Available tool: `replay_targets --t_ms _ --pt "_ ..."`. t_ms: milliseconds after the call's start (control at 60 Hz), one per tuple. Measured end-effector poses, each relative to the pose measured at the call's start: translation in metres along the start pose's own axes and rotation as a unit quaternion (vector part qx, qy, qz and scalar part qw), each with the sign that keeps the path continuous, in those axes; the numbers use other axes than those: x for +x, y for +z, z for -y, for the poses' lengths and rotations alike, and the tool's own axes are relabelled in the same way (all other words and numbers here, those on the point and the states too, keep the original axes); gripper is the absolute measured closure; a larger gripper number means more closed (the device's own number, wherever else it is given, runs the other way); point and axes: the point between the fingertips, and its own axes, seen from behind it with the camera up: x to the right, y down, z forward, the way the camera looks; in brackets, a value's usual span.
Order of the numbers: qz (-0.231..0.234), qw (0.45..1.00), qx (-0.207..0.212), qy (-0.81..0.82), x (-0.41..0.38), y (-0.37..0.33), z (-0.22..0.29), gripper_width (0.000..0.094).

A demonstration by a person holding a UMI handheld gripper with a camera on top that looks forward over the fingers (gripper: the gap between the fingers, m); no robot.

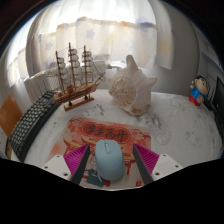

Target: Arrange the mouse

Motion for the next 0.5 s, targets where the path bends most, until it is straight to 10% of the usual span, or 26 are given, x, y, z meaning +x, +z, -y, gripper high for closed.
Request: replay_targets --t_ms 500 --pt "-0.036 0.999 -0.003 0.023 0.064 -0.234 0.055 0.0084"
